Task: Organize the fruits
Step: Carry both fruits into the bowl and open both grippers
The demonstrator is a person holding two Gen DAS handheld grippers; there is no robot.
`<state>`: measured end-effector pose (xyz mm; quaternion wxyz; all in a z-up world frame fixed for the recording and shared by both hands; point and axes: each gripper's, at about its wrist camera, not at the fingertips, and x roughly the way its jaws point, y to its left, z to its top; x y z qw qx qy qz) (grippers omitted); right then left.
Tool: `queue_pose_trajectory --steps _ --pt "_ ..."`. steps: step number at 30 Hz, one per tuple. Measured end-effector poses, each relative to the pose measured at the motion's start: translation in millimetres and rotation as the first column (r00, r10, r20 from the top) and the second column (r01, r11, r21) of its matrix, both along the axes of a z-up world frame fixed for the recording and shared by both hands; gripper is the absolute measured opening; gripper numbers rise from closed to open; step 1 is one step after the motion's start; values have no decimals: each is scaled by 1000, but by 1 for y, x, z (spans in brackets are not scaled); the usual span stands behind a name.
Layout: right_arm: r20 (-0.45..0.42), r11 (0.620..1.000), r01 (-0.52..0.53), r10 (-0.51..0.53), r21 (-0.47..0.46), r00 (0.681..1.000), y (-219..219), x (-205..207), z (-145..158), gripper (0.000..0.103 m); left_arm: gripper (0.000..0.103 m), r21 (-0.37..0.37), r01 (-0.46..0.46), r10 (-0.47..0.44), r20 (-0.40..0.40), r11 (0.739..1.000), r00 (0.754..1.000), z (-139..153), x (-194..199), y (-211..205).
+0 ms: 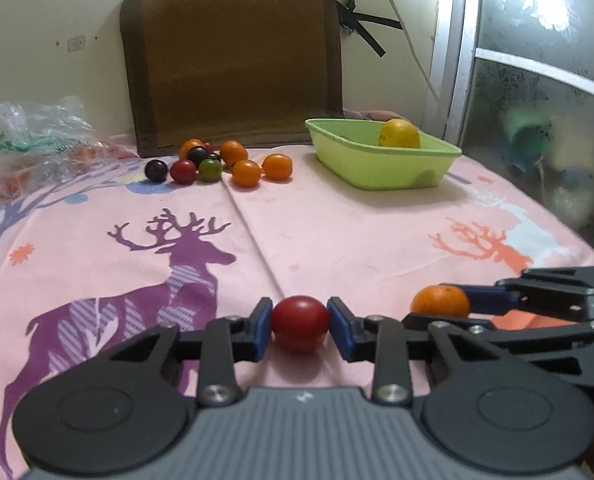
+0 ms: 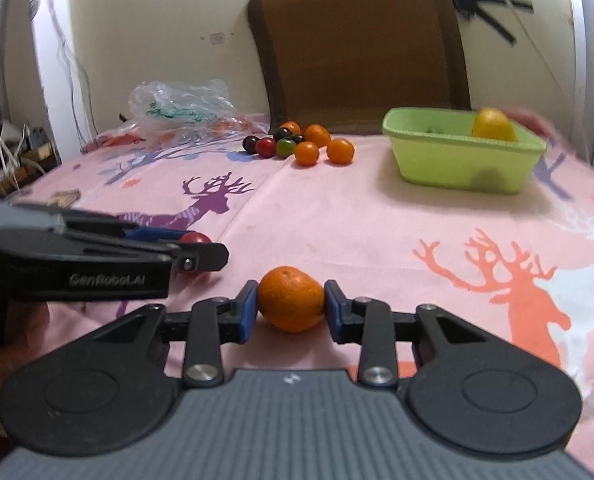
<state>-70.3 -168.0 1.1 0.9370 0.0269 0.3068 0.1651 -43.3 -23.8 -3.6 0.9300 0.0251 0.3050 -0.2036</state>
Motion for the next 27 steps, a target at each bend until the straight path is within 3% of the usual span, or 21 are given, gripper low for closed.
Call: queue_pose_trajectory --steps 12,21,27 --pt "-94 991 98 -90 90 991 -45 48 20 37 30 -84 60 -64 -51 995 997 16 51 -27" --pt "65 987 149 -153 67 986 -70 86 50 37 31 -55 84 -84 5 995 996 46 104 -60" --pt "111 975 215 -220 49 969 -92 126 48 37 31 -103 94 -93 21 990 995 64 168 -90"
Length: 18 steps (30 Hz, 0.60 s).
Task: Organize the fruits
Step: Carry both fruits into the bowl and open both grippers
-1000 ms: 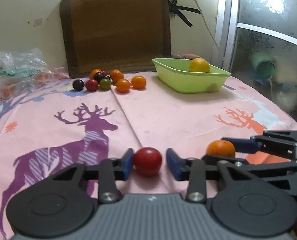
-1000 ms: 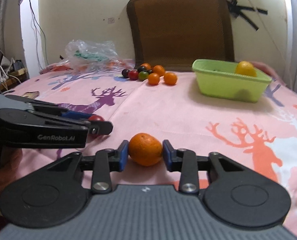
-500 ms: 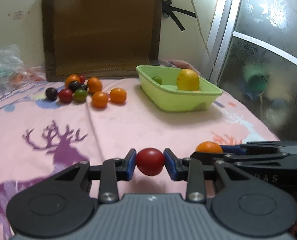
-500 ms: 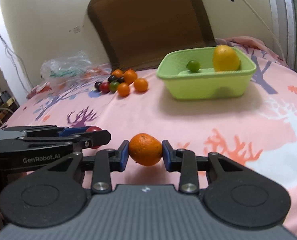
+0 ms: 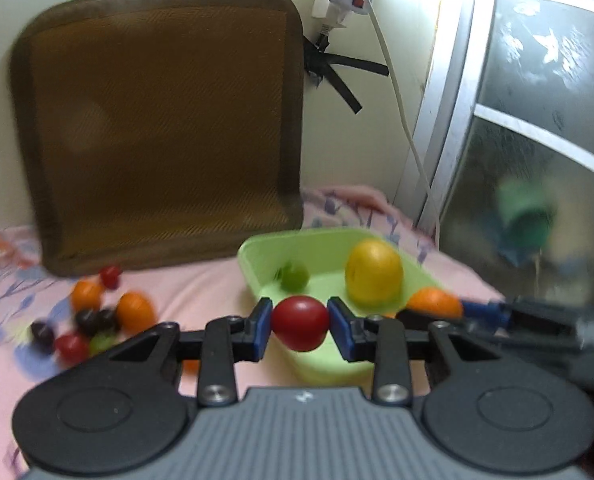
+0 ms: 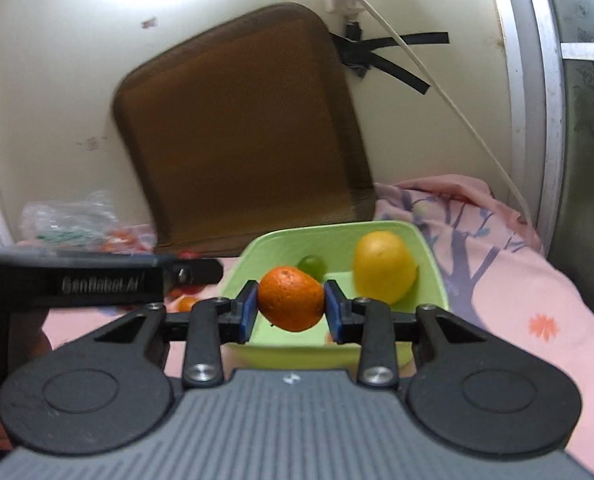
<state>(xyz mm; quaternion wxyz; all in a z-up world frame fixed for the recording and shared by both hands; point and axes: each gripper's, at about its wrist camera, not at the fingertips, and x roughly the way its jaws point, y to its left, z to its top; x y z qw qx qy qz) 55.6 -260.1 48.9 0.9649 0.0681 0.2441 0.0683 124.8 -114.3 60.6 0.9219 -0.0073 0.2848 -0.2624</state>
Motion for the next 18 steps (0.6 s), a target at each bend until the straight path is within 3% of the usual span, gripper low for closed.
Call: queue_pose_trajectory --steps 6,11,14,16,18 --pt "-25 999 -8 7 -42 1000 -7 22 -15 38 31 11 23 -22 -57 1000 998 -12 39 -37" --pt "-31 995 -16 13 -97 999 -2 27 -25 39 32 41 33 -29 -92 999 995 -30 46 -47" --pt "-28 994 -11 8 -107 1000 -2 28 -26 49 39 41 31 -27 -101 999 995 -35 46 -47" --pt "-13 993 1 -3 -118 1000 -1 26 -24 51 50 49 24 -20 -89 998 996 -32 44 -47" --pt "7 993 14 -14 -121 1000 0 21 -19 51 53 53 13 -9 -74 999 997 -26 40 -44"
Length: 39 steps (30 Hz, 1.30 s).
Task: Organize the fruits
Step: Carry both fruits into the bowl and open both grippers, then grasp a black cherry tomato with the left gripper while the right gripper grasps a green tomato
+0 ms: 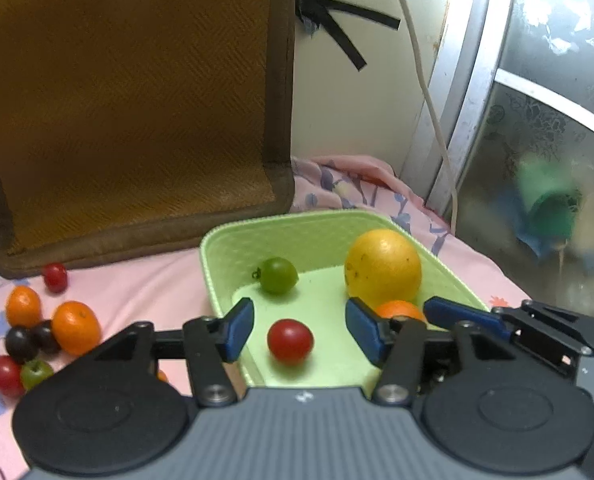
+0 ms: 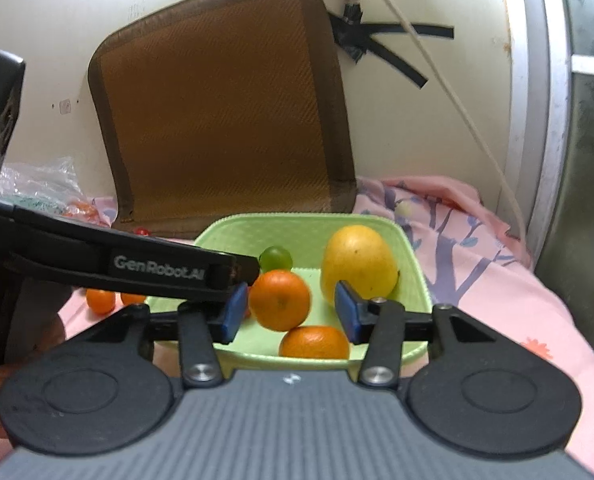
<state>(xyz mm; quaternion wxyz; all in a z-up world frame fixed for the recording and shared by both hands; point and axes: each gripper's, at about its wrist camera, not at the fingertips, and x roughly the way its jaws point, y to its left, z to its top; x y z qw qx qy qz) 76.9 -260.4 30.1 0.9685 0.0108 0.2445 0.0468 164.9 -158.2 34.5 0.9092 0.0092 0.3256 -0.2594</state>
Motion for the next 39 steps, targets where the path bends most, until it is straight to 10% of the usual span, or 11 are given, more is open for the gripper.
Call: queue_pose_trajectory --steps 10,20,39 --pt "42 997 -48 45 61 998 28 -33 14 51 54 -32 -162 165 91 986 982 29 -37 79" --pt "-74 968 -248 249 25 966 111 -26 -9 41 52 65 -423 424 3 904 906 -16 -45 211" --pt "-168 912 -376 350 -164 922 196 78 -33 40 48 -72 -345 332 -145 936 932 -39 67 227"
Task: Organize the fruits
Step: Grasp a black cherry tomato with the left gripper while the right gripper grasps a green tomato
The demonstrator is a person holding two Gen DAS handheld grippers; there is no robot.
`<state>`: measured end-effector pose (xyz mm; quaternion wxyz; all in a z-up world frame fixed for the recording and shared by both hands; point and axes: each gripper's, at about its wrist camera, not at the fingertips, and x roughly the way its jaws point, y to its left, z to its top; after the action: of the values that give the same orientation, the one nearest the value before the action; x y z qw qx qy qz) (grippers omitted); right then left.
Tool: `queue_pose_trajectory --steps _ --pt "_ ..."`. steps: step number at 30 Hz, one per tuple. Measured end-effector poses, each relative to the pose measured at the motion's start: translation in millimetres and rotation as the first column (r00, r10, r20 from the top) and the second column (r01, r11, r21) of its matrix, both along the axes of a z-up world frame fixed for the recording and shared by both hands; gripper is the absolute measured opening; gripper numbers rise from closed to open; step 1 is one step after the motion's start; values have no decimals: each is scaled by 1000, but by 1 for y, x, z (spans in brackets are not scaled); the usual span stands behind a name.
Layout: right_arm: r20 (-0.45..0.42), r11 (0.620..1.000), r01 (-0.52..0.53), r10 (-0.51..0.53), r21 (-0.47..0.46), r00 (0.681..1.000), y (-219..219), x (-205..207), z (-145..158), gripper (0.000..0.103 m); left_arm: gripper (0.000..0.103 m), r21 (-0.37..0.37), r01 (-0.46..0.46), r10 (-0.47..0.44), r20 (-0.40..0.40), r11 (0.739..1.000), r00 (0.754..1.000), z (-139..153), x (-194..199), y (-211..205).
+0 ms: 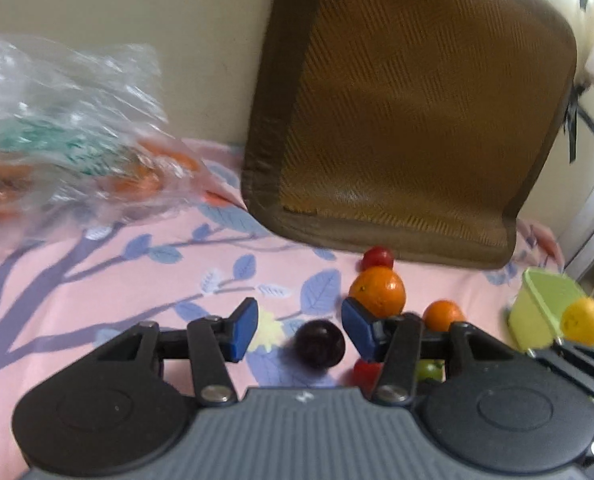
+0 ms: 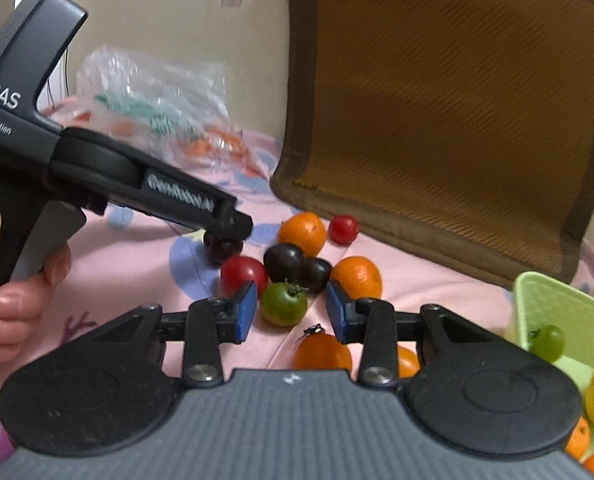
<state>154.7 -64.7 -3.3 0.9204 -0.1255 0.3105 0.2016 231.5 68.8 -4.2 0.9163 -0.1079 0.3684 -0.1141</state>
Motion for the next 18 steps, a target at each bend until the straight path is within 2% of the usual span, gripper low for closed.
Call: queue_pose_trajectory --steps 1,2,4,5,7,12,18 --pt "-1 1000 -9 9 -7 1000 1 1 -3 30 48 -4 11 -11 0 1000 1000 -4 0 -2" --pt "4 1000 -22 22 -7 1000 2 0 -4 27 45 2 13 -13 17 1000 1000 -5 -2 -4" --pt "29 999 -14 15 -29 999 3 -5 -1 27 29 -8 38 -38 36 999 999 -6 -7 -8" --pt "39 999 -12 13 -31 999 4 -8 0 27 27 -20 38 -38 38 999 999 -5 -9 -8" --pt "28 1000 -11 12 -15 1000 1 -13 6 27 27 8 3 -4 43 1000 999 -2 -14 -9" --pt "-17 1000 -3 4 20 1000 0 -32 24 27 27 -35 -59 61 70 998 996 11 -39 11" --pt "-38 1000 -16 17 8 999 8 -59 26 27 27 -23 -90 91 93 996 991 20 -78 18"
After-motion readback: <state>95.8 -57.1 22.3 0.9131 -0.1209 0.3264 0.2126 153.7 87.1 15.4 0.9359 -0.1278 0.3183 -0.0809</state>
